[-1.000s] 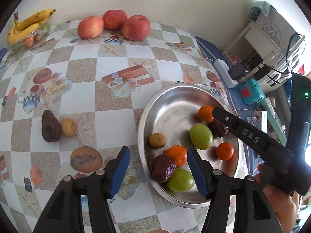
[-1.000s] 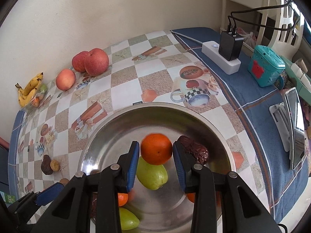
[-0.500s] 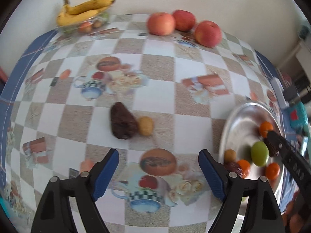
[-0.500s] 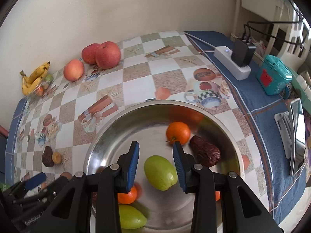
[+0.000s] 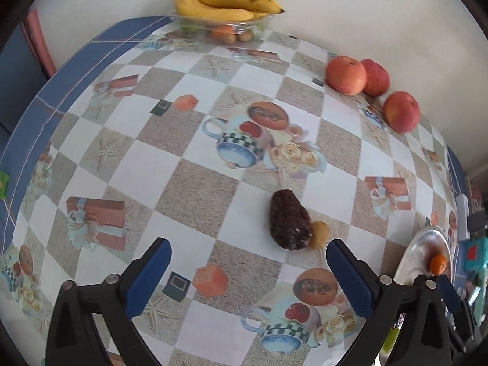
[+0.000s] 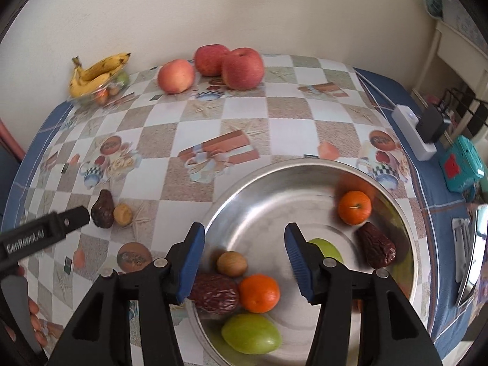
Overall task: Organize fruits
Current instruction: 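Move both open tools back to the last date and small yellow fruit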
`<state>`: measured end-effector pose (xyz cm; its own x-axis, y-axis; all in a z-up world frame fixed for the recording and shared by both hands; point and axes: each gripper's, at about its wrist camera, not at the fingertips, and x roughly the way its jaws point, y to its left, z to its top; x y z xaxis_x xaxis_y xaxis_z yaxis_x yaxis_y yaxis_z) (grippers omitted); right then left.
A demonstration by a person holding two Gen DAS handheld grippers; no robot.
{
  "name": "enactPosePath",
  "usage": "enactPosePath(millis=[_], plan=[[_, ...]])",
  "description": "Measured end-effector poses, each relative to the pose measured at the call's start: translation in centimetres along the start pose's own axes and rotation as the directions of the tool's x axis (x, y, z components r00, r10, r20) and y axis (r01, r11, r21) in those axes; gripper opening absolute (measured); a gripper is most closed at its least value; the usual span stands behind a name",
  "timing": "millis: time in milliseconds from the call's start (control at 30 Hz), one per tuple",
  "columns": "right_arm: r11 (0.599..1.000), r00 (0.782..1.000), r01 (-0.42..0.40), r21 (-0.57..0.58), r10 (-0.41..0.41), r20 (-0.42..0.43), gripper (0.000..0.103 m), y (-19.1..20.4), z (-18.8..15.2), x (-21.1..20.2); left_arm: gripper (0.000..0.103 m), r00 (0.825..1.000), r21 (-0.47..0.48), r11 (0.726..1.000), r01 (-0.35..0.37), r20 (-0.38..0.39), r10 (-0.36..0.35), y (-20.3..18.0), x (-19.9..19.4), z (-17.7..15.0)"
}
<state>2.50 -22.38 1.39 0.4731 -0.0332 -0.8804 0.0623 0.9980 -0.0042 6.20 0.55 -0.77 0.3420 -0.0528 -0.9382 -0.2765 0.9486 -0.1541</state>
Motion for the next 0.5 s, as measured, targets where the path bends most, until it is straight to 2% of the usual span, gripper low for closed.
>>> enactPosePath(millis=[33,100,133,167,500], plan=[[1.0,1.0,0.0,-0.017,0.0,0.002,0.057,0.5,0.0,0.0,0.103,1.0,-0.01,1.0,-0.003,0.001,0.003,0.4,0.0,0.1],[0.999,1.0,0.0,-0.043,0.0,0.006,0.069,1.3,0.0,0.0,0.103,1.0,-0.032,0.999,-0.009,0.002,0.009,1.1,0.0,0.4],[0.999,1.0,-0.003,-0.052,0.003,0.009,0.08,1.7,0.0,0.0,0.103,1.0,-0.043,0.999,-0.009,0.001,0.009,1.4,0.1,0.5],[0.998,1.0,-0.008,-0.06,0.009,0.011,0.083,2.0,-0.1,-0.1,0.103,1.0,-0.055,0.998,-0.009,0.0,0.009,1.8,0.1,0.7],[0.991,0.998,-0.061,-0.123,0.062,0.01,0.089,5.5,-0.1,0.4,0.103,1.0,-0.12,0.993,0.013,0.007,-0.012,4.8,0.5,1.9]])
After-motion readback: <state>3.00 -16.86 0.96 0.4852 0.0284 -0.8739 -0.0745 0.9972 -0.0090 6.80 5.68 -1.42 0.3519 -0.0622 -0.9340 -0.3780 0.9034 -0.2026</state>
